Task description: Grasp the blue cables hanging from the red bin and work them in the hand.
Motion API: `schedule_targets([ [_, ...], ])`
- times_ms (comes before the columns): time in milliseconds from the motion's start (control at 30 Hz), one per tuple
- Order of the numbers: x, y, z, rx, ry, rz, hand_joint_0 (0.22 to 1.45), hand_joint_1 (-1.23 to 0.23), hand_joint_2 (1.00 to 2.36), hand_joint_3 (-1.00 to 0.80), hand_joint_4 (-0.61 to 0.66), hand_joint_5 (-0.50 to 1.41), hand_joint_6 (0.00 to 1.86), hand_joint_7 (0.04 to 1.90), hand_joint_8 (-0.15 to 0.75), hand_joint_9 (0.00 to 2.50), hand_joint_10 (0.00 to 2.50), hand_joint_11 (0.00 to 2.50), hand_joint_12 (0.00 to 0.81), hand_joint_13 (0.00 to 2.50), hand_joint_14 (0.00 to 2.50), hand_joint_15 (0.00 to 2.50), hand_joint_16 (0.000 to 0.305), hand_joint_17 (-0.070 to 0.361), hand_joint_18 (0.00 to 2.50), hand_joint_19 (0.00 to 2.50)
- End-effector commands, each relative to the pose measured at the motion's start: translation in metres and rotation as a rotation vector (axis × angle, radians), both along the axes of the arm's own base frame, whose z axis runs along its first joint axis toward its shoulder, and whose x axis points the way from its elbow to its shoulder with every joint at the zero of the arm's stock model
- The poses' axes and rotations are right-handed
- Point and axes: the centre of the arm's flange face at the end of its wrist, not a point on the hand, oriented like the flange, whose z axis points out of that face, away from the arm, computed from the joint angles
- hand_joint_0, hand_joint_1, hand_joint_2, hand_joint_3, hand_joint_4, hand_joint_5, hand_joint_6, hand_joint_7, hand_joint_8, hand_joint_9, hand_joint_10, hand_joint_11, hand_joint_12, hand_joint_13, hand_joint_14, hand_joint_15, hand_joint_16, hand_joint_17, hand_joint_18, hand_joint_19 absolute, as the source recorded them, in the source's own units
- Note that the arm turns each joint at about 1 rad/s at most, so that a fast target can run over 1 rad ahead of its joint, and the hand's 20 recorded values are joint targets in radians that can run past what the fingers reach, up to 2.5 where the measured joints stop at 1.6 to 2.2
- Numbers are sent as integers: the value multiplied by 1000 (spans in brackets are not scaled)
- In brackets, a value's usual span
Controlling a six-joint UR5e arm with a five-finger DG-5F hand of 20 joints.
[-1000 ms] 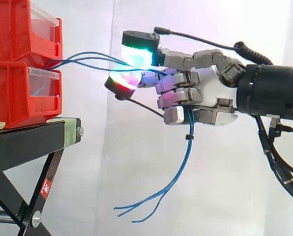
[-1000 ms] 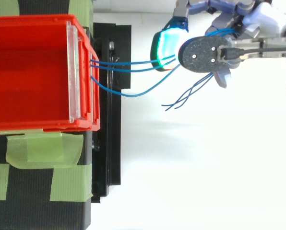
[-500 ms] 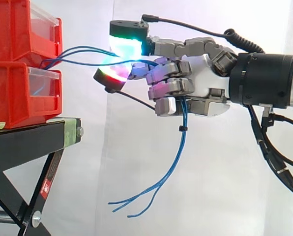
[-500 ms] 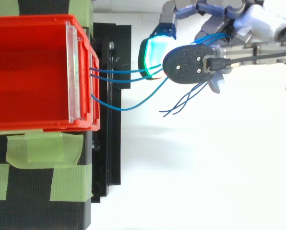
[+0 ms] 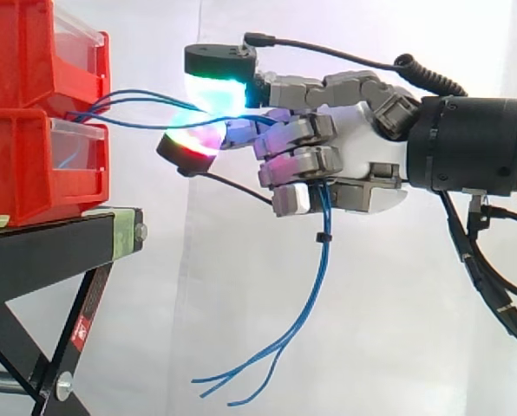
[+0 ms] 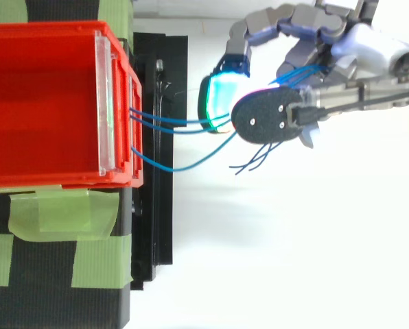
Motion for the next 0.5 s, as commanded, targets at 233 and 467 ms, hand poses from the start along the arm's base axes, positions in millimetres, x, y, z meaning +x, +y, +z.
schedule_targets([
  [233, 1, 10, -1, -2, 6, 20, 919, -687, 1008, 179, 314, 35, 857, 1077, 471, 1254, 2500, 2500, 561, 1626, 2500, 1704, 207, 155, 2031, 550],
  [467, 1, 7, -1, 1, 2, 16, 927, -701, 1007, 113, 313, -9, 896, 1054, 517, 1096, 2500, 2500, 572, 1519, 2500, 1705, 210, 158, 1926, 509],
])
